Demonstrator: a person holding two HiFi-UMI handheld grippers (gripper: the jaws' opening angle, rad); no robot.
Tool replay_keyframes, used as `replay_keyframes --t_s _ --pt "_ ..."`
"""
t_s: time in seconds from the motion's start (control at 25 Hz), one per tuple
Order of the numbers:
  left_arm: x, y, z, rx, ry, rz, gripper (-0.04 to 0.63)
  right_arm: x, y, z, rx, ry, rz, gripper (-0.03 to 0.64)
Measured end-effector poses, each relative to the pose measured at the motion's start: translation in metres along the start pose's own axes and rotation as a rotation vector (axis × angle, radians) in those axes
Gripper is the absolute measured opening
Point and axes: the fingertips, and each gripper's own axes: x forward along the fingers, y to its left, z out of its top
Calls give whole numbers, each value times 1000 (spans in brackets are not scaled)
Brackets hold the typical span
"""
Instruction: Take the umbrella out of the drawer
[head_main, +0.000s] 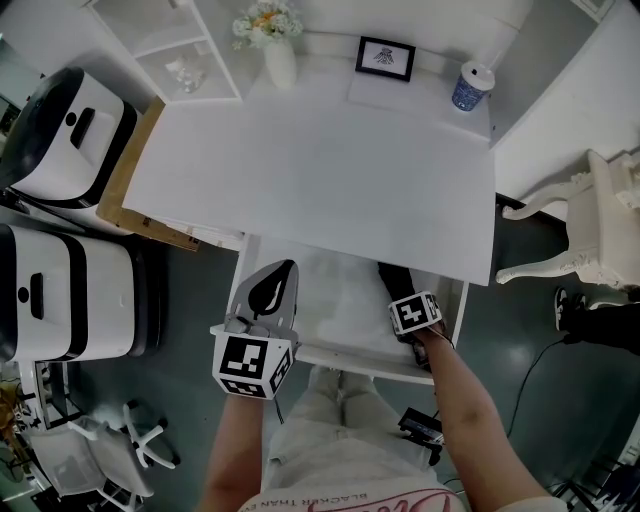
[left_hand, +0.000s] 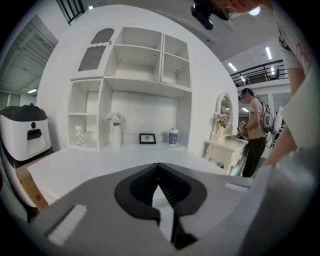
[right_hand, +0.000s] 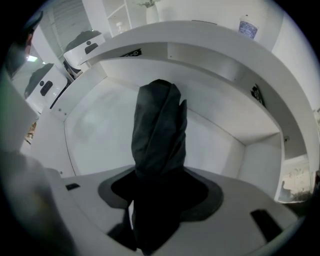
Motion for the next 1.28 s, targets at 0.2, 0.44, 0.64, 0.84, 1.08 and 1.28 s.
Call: replay_keyframes --t_s 0.2,0.44,0.64,0.84,1.08,1.28 --pt "-4 2 0 -3 -2 10 9 -4 6 0 -26 -2 29 239" --pt "-7 -1 7 -9 -25 17 9 -14 20 1 -78 -17 57 239" --pt "-15 -3 15 -7 -49 19 9 -26 30 9 -155 -49 50 238" --pt "-22 -1 19 -23 -70 25 9 -37 44 12 -201 -66 60 238" --pt "-24 -4 28 -27 -97 18 9 -54 58 15 -252 -100 60 239" --pt "-22 -8 39 -23 -124 1 9 -71 63 21 -268 -134 54 239"
